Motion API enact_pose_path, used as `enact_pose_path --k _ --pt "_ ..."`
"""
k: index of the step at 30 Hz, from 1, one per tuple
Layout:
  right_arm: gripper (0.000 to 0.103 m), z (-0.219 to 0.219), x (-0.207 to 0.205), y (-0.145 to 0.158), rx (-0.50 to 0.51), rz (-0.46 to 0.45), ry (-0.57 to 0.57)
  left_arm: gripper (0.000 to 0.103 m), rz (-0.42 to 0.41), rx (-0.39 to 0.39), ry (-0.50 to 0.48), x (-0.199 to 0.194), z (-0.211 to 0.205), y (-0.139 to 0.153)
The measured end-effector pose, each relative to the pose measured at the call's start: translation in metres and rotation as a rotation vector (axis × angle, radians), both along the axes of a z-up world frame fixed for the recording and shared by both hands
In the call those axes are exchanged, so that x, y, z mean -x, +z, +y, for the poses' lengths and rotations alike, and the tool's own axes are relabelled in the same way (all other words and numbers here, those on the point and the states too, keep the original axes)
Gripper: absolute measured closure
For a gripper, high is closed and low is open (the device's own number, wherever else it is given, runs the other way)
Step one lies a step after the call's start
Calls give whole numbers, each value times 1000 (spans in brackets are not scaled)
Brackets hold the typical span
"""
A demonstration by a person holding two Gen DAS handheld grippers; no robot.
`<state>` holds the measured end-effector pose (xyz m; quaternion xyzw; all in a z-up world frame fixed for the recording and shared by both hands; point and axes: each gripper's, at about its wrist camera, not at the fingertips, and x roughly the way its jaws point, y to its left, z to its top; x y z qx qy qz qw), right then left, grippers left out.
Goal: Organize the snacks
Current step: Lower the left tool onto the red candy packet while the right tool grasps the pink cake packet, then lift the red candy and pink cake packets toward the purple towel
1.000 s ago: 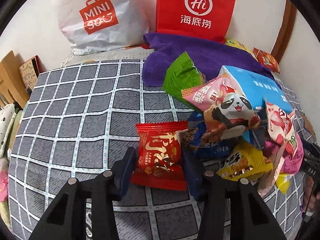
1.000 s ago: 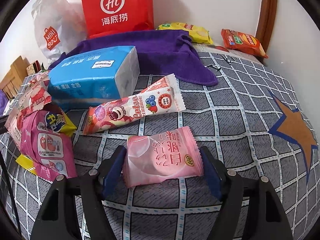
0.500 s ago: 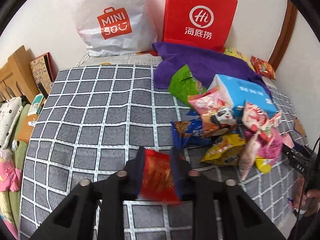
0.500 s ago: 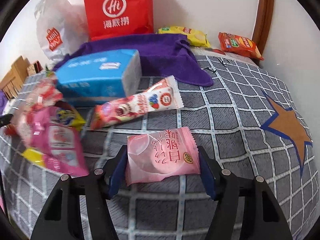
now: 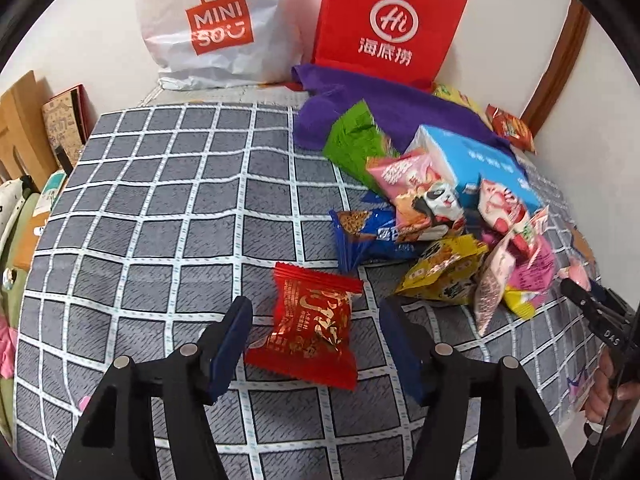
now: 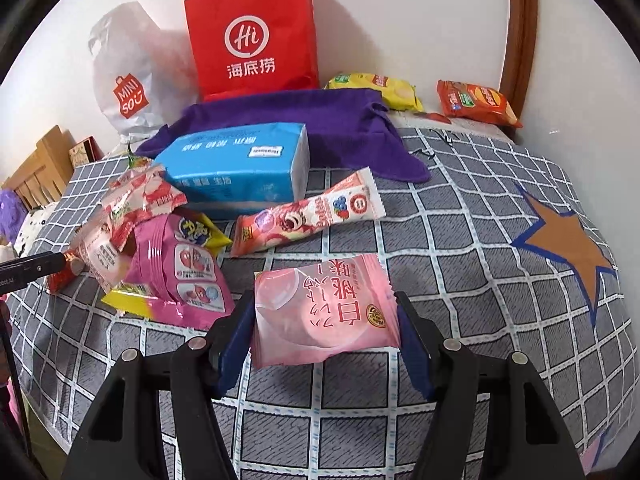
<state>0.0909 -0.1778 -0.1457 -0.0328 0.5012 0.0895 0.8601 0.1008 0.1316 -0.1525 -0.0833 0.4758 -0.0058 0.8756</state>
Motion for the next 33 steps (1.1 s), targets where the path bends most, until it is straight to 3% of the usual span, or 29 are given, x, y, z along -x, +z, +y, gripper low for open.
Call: enact_pose_path --k 4,7,8,14,24,32,33 --pt "37 -3 1 -2 -4 3 -12 39 35 -64 -12 -7 -9 -16" --pt "37 -5 3 -3 5 4 -20 41 16 -129 -27 -4 -18 -18" --pt "37 -6 3 -3 7 3 -21 53 11 -133 -32 -4 -20 -18" --pt "37 -5 5 6 2 -15 -14 53 -7 -119 -38 3 -22 -5" --pt "37 2 1 32 -25 -53 7 53 -81 -72 -71 10 -35 42" --pt "37 13 -15 53 -29 -69 32 53 -110 -35 -138 -11 -66 74" --pt "37 15 -19 58 -28 -77 35 57 -115 -34 -145 -16 -70 78"
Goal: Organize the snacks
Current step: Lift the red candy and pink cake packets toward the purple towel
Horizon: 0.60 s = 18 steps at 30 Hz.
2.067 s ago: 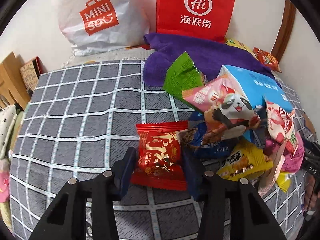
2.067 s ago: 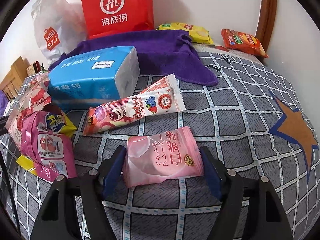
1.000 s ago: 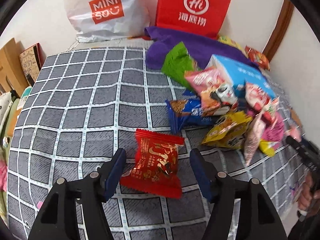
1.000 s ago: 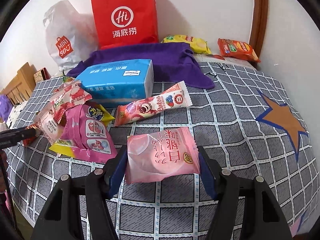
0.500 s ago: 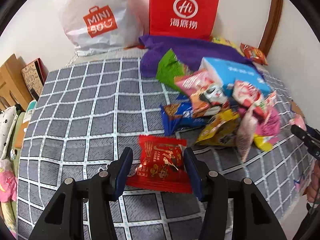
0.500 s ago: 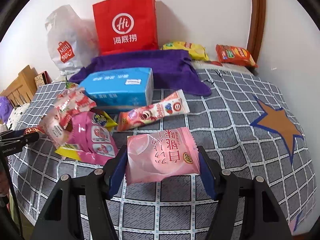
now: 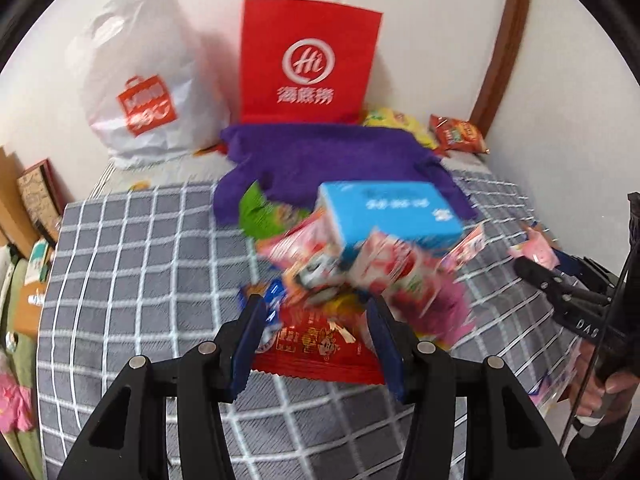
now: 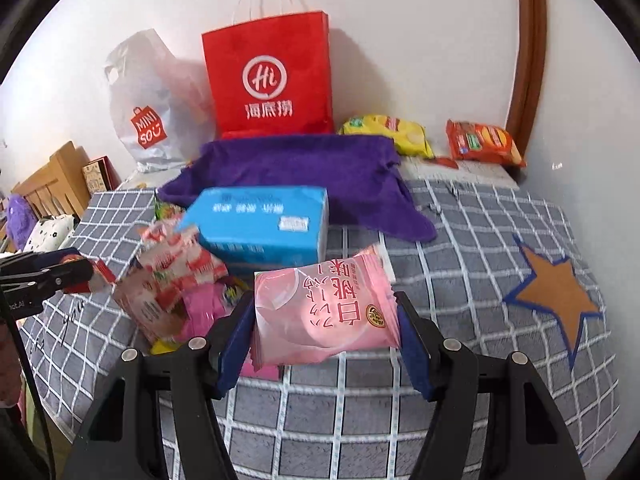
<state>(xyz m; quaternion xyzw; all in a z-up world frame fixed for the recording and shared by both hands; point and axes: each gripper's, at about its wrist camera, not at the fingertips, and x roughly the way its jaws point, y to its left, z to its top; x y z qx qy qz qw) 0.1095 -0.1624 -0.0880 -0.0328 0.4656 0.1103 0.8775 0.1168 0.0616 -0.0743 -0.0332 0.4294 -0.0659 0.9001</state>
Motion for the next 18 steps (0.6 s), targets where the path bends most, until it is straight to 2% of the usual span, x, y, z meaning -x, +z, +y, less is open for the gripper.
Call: enact_pose_path --k 1,4,6,10,12,14,15,18 --pt "38 1 -2 3 -3 -3 3 72 1 3 -5 -6 -4 4" --pt "37 6 -16 14 -16 -18 12 74 7 40 -28 -25 -12 12" --pt "37 11 -26 20 -29 -29 27 80 -10 33 -31 -36 -16 16" --pt "38 19 -44 23 -20 -35 45 80 21 34 -31 -54 -16 12" --pt "38 19 -47 21 -20 -34 49 76 30 24 -33 -53 -12 7" --pt "38 20 -47 18 -20 -32 57 50 39 24 -41 -47 -7 0" --pt "38 20 -47 15 -18 -27 57 44 47 23 -49 -43 -5 -5" --pt "38 18 -46 4 -19 -1 47 42 94 5 -39 -30 0 -24"
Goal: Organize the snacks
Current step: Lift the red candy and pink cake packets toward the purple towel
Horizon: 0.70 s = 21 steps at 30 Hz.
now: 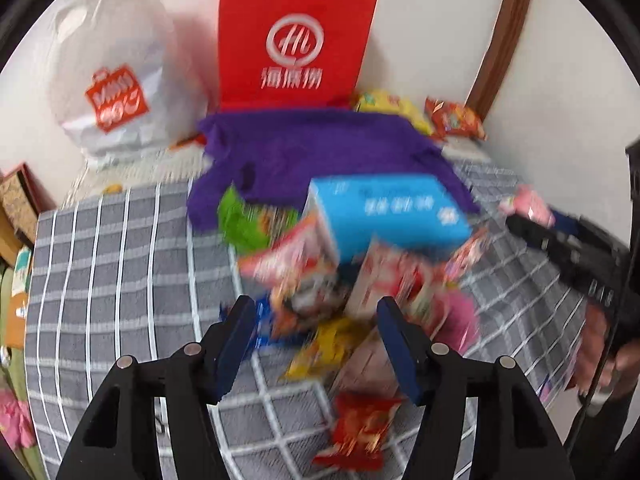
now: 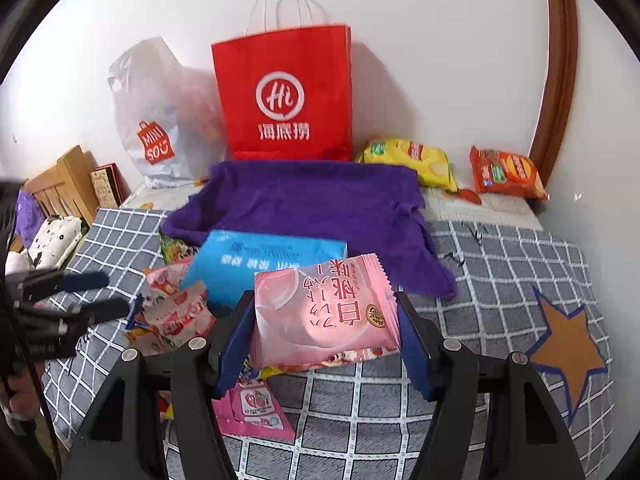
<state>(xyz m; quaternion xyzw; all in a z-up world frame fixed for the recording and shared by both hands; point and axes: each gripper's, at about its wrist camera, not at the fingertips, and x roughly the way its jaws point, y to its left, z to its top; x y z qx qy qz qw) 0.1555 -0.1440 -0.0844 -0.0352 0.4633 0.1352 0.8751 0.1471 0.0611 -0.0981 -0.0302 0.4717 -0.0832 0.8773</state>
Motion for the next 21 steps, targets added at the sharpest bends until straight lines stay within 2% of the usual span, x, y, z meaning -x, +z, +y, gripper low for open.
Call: enact_pose_path --k 7,14,18,20,21 --pt "37 -10 8 -26 -3 59 -40 42 83 28 -23 31 -1 -37" --pt "38 -22 27 -29 14 67 -66 42 122 25 -73 48 -24 -61" --pt "37 -30 37 -28 23 72 -82 43 73 -105 -84 54 -43 -67" --pt "37 -33 41 -26 28 70 -87 64 46 -188 -91 58 -51 -68" --pt "38 -34 43 -25 30 67 -90 64 43 -197 -104 60 -54 -67"
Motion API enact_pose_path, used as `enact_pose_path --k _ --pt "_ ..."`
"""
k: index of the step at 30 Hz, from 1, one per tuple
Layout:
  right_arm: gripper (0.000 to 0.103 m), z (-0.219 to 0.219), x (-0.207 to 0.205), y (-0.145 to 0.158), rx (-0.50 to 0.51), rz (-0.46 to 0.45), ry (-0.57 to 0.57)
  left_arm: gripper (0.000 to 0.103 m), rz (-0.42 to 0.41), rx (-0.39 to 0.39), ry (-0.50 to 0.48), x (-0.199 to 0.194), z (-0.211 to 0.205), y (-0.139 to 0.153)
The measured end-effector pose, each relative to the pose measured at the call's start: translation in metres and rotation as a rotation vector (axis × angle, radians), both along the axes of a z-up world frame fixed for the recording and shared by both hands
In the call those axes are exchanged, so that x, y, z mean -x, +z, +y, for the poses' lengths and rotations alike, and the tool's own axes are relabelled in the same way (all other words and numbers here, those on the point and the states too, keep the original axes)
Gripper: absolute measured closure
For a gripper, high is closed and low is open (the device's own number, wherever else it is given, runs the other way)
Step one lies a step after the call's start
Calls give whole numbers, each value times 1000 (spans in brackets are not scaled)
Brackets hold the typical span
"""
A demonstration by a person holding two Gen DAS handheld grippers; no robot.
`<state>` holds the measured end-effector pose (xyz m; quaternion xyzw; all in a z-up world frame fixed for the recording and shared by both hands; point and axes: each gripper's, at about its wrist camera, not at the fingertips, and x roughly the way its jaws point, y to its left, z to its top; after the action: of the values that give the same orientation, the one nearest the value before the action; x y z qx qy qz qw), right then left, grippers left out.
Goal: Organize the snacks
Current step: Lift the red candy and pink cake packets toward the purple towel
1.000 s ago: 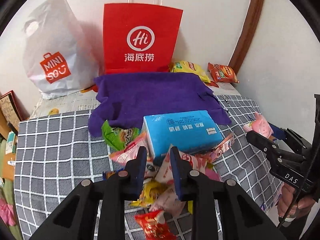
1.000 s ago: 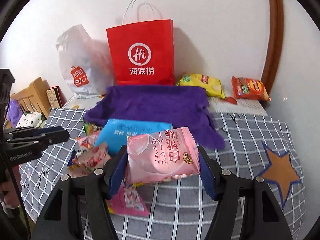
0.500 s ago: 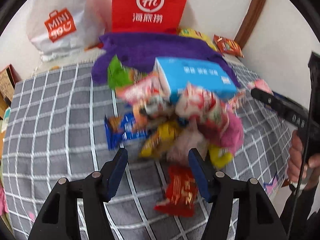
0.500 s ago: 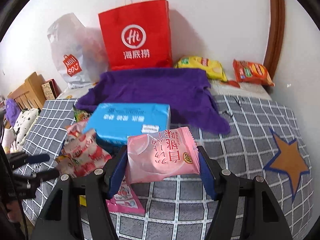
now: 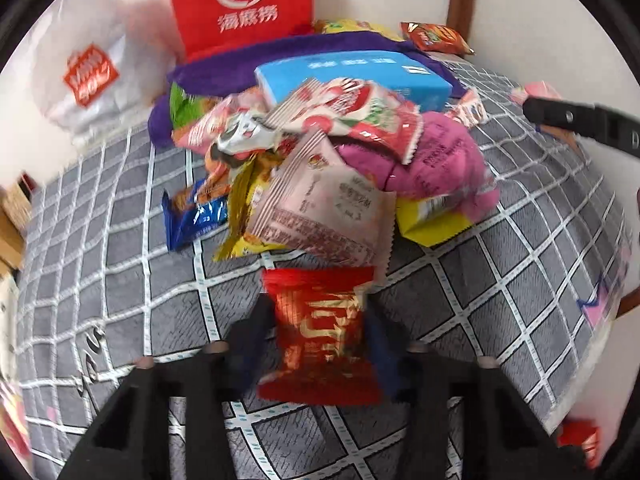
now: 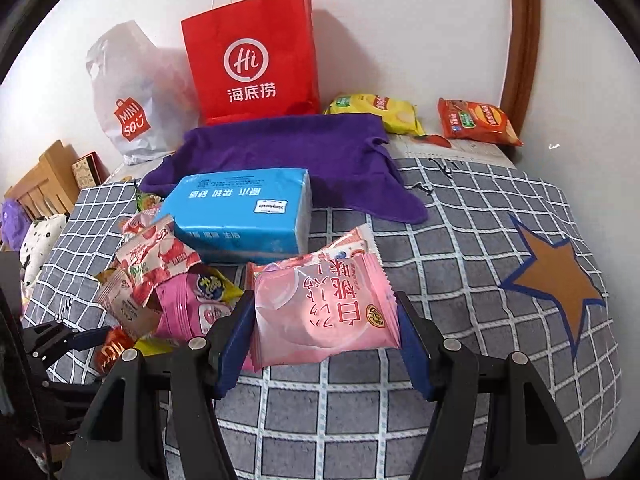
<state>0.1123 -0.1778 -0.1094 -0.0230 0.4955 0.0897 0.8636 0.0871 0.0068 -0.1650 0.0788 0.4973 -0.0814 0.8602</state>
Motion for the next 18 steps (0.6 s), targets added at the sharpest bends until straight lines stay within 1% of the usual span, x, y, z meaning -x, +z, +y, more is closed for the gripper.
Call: enact_pose_path --k 2,6,10,12,18 --pt "38 -1 3 3 -3 -4 -3 65 15 19 -16 2 -1 3" --pt "38 2 8 8 -5 -16 8 65 -21 17 -6 12 4 17" --pt "38 6 11 14 -9 -28 21 65 -44 98 25 15 19 41" --pt "38 7 11 16 -19 -34 22 65 -62 121 30 10 19 53" --pt "38 15 4 22 -28 -45 33 65 -118 136 53 -8 19 83"
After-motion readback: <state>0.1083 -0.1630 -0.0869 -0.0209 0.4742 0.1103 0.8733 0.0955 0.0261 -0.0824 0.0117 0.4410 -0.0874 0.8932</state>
